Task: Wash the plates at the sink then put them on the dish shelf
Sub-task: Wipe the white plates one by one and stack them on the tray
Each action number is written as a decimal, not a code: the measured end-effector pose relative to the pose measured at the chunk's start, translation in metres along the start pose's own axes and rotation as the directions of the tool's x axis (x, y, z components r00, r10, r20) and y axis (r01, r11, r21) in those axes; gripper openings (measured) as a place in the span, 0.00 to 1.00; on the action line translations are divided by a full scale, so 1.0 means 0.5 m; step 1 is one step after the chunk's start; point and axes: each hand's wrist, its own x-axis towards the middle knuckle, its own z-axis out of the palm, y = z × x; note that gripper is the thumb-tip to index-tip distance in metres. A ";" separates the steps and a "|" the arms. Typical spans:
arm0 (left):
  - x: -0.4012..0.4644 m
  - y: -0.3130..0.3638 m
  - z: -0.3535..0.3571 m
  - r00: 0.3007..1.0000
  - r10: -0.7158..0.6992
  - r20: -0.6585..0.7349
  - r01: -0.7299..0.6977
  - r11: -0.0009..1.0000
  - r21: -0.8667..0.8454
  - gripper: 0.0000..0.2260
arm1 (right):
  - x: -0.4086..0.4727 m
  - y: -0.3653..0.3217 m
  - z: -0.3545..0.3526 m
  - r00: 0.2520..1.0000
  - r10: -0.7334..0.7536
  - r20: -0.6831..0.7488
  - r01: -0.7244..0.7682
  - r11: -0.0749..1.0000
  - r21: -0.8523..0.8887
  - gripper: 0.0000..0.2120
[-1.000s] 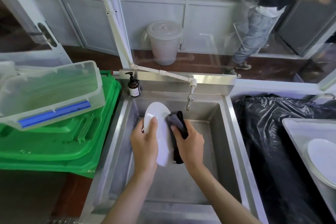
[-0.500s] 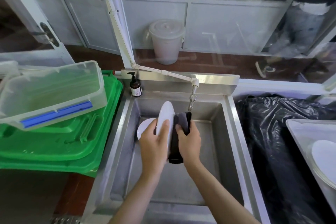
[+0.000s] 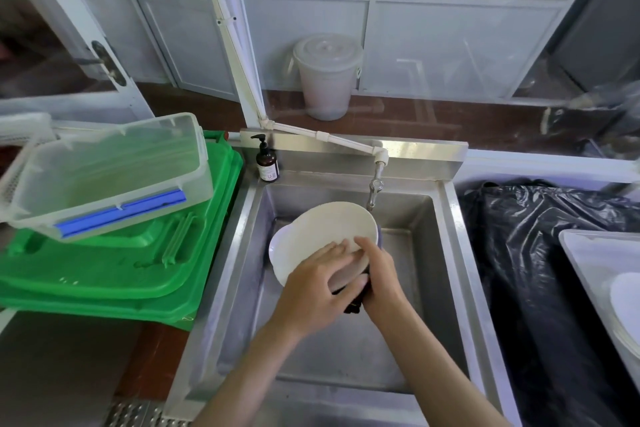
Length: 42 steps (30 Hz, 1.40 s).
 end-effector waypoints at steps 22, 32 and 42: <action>0.030 -0.019 -0.058 0.663 -0.726 0.183 0.492 0.238 -0.837 0.21 | 0.019 -0.062 -0.141 0.840 -0.516 -0.166 0.372 0.772 -0.515 0.08; 0.036 0.015 -0.023 0.716 -0.676 0.175 0.467 0.276 -0.840 0.21 | 0.059 -0.038 -0.094 0.474 -0.543 0.693 0.760 -0.145 -0.633 0.31; 0.049 0.029 -0.032 0.602 -0.797 0.051 0.339 0.197 -0.920 0.25 | -0.073 0.109 -0.123 0.493 -0.724 0.483 0.665 -0.044 -0.745 0.23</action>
